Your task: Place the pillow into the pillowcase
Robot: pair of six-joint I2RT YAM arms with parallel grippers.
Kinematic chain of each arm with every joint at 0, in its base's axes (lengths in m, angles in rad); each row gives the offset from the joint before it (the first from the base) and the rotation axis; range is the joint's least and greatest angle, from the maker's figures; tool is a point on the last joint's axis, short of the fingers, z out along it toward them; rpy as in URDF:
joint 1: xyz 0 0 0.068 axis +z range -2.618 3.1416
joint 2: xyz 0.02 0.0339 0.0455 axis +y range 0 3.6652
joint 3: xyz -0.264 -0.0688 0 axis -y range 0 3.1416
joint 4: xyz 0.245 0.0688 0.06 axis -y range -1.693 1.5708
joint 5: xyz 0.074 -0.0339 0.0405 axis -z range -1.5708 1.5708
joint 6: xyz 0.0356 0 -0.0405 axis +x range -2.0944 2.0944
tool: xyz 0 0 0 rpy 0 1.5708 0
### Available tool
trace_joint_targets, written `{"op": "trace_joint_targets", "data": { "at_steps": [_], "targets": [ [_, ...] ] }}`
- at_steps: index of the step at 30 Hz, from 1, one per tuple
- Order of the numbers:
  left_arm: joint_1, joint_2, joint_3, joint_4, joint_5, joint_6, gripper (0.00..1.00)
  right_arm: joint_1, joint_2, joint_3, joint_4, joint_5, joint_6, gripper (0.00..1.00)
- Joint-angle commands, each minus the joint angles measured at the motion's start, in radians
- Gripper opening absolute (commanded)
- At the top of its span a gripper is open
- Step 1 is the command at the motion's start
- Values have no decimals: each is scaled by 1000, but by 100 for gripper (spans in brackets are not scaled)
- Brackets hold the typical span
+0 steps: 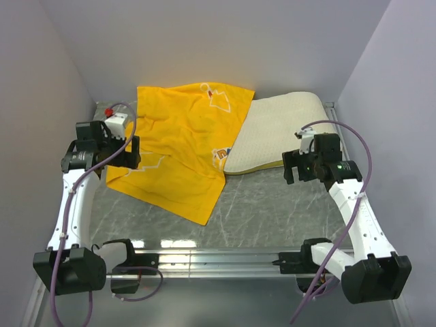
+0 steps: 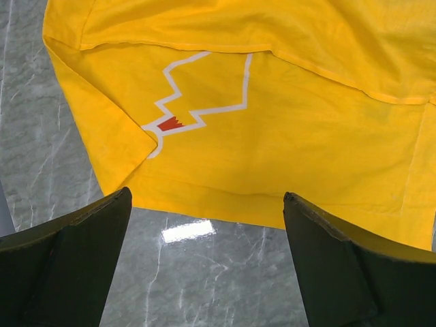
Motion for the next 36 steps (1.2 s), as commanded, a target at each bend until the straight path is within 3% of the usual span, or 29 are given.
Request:
{"op": "trace_joint_targets", "data": {
  "at_steps": [1, 8, 18, 22, 26, 29, 36],
  "targets": [
    [3, 33, 65, 14, 8, 14, 99, 12, 33, 56, 64, 23, 30, 100],
    [2, 203, 148, 42, -24, 51, 99, 64, 252, 213, 130, 78, 70, 100],
    [13, 628, 285, 114, -166, 121, 99, 95, 686, 467, 209, 116, 116, 95],
    [48, 762, 349, 129, -187, 121, 99, 93, 777, 483, 262, 155, 110, 94],
    [97, 881, 395, 111, -205, 141, 92, 52, 870, 524, 243, 217, 116, 93],
    [120, 883, 353, 117, -233, 178, 86, -35, 936, 556, 213, 262, 139, 91],
    [132, 747, 91, 140, -258, 301, 66, -224, 999, 615, 178, 265, 121, 91]
  ]
}}
